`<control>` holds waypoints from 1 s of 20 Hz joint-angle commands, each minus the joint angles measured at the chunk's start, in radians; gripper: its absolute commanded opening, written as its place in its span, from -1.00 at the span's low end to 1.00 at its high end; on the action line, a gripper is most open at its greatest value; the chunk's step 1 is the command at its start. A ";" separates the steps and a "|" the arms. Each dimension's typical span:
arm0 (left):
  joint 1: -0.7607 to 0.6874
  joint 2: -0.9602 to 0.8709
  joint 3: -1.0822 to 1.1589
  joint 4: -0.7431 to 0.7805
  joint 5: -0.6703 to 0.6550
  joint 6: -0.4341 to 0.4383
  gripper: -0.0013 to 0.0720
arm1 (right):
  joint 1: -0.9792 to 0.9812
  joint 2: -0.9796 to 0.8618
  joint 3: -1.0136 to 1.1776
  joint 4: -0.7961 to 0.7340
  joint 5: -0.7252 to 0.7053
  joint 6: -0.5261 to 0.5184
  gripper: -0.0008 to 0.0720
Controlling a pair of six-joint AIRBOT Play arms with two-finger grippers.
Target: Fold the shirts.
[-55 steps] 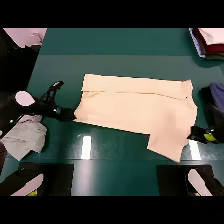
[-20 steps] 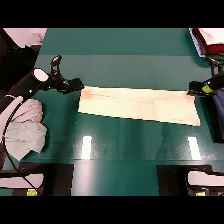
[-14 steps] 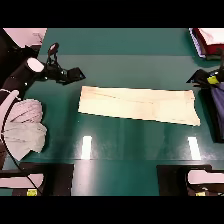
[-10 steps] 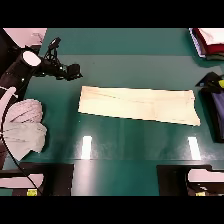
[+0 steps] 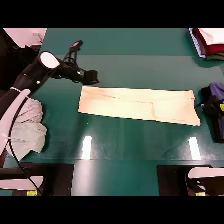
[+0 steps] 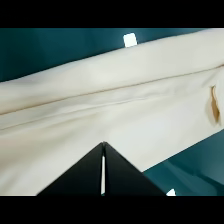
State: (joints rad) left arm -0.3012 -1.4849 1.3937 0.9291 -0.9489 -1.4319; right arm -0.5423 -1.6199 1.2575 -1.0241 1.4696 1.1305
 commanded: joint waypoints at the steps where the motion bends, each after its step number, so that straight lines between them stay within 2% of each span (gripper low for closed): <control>1: -0.075 -0.021 0.000 0.010 0.014 -0.001 -0.87 | -0.002 -0.061 -0.017 0.048 -0.026 -0.063 0.60; 11: -0.149 -0.093 0.000 -0.021 0.050 -0.009 -0.89 | 0.101 -0.083 -0.017 0.172 -0.025 -0.121 0.54; 12: -0.158 -0.100 0.002 -0.022 0.058 -0.008 -0.89 | 0.119 -0.082 -0.017 0.185 -0.025 -0.129 0.26; 13: -0.166 -0.109 0.005 -0.025 0.072 -0.008 -0.89 | 0.130 -0.081 -0.017 0.195 -0.019 -0.138 0.08; 14: -0.173 -0.119 0.006 -0.029 0.089 -0.008 -0.89 | 0.142 -0.078 -0.017 0.194 -0.016 -0.138 0.01; 18: -0.181 -0.171 0.028 -0.045 0.119 -0.008 -0.89 | 0.187 -0.023 -0.017 0.194 -0.012 -0.148 -0.87; 20: -0.181 -0.208 0.069 -0.048 0.122 -0.007 -0.89 | 0.204 0.027 -0.017 0.194 -0.007 -0.146 -0.93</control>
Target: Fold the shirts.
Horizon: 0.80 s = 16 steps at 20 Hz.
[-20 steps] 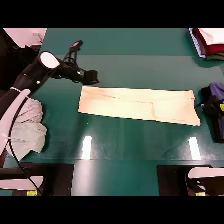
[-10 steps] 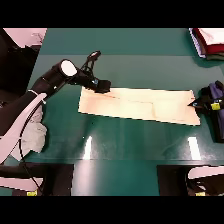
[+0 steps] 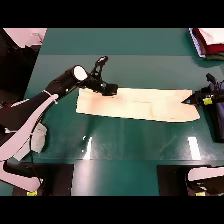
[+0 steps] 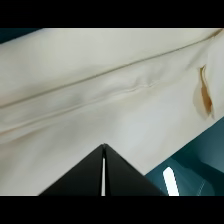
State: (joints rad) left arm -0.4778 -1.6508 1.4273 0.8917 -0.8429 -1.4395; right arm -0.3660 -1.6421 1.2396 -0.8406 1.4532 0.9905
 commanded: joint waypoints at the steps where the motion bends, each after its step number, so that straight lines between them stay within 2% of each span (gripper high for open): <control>1: -0.005 -0.062 0.062 -0.011 0.017 0.000 -0.89 | 0.043 0.082 0.001 0.011 0.018 0.005 -0.93; 6: -0.007 -0.180 0.193 -0.050 -0.001 0.000 -0.89 | 0.178 0.236 0.041 0.029 0.044 0.146 -0.94; 9: -0.045 -0.232 0.220 -0.049 -0.001 0.026 -0.89 | 0.290 0.239 0.185 0.029 0.111 0.217 -0.94; 16: -0.100 -0.302 0.226 -0.037 -0.003 0.034 -0.89 | 0.510 0.239 0.446 0.028 0.096 0.341 -0.94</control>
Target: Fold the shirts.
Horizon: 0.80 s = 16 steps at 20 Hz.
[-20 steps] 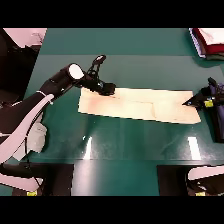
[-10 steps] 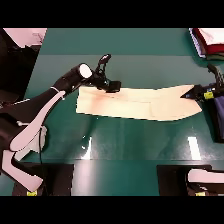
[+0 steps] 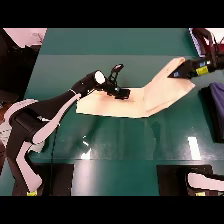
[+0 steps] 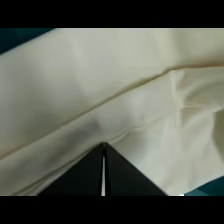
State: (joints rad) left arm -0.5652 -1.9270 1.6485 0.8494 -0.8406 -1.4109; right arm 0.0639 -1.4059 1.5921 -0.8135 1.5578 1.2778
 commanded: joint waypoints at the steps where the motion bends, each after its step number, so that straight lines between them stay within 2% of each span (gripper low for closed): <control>1: -0.013 -0.026 0.005 0.010 -0.004 0.005 -0.89 | 0.103 0.003 0.117 0.001 -0.016 0.060 -0.94; 5: -0.012 -0.023 0.014 0.007 -0.019 0.005 -0.89 | 0.172 0.003 0.147 0.000 -0.073 0.061 -0.94; 9: 0.008 -0.011 0.113 0.036 -0.132 0.015 -0.89 | 0.208 -0.021 0.147 0.000 -0.084 0.061 -0.94; 12: 0.056 0.046 0.176 0.167 -0.228 0.012 -0.89 | 0.237 -0.058 0.147 0.000 -0.085 0.060 -0.94; 16: 0.205 0.193 0.182 0.333 -0.319 0.012 -0.89 | 0.318 -0.124 0.147 0.002 -0.113 0.056 -0.93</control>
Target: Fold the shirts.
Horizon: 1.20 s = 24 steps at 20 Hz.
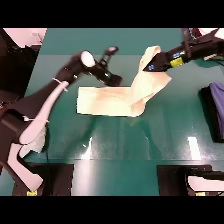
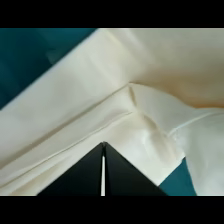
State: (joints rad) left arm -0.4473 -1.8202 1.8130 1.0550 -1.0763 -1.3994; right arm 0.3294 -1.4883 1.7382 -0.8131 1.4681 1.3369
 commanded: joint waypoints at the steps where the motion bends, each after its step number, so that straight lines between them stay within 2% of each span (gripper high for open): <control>1: 0.136 0.129 0.018 0.151 -0.107 0.002 -0.89 | 0.087 -0.062 0.001 0.002 -0.056 -0.003 -0.93; 4: 0.279 0.245 0.018 0.182 -0.146 0.005 -0.89 | 0.239 -0.140 0.002 0.004 -0.238 -0.058 -0.93; 6: 0.365 0.315 0.018 0.184 -0.147 0.004 -0.89 | 0.359 -0.215 0.003 0.028 -0.413 -0.075 -0.91; 7: 0.402 0.346 0.018 0.184 -0.147 0.004 -0.89 | 0.415 -0.259 0.021 0.058 -0.493 -0.130 -0.61; 8: 0.431 0.372 0.018 0.184 -0.148 0.003 -0.89 | 0.470 -0.314 0.064 0.079 -0.561 -0.165 -0.05; 9: 0.457 0.394 0.018 0.184 -0.148 0.003 -0.89 | 0.515 -0.366 0.126 0.085 -0.608 -0.168 0.30; 10: 0.476 0.412 0.018 0.184 -0.155 0.003 -0.89 | 0.542 -0.405 0.186 0.076 -0.623 -0.168 0.54; 12: 0.500 0.435 0.018 0.184 -0.183 0.002 -0.89 | 0.552 -0.439 0.284 0.017 -0.579 -0.167 0.59; 14: 0.500 0.440 0.017 0.187 -0.215 0.002 -0.89 | 0.515 -0.410 0.303 -0.097 -0.469 -0.144 0.58; 17: 0.497 0.439 0.017 0.153 -0.246 0.001 -0.89 | 0.397 -0.311 0.186 -0.246 -0.283 -0.075 0.58; 19: 0.497 0.438 0.017 0.134 -0.250 0.002 -0.89 | 0.291 -0.247 0.051 -0.256 -0.196 -0.053 0.58; 21: 0.497 0.438 0.017 0.132 -0.252 0.002 -0.89 | 0.187 -0.181 -0.114 -0.252 -0.184 -0.043 0.58; 24: 0.497 0.438 0.015 0.122 -0.253 0.002 -0.89 | 0.052 -0.078 -0.381 -0.251 -0.286 0.020 0.58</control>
State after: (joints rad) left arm 0.0486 -1.3830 1.8286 1.1915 -1.3228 -1.3972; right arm 0.5007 -1.6524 1.5681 -1.0451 1.2152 1.2999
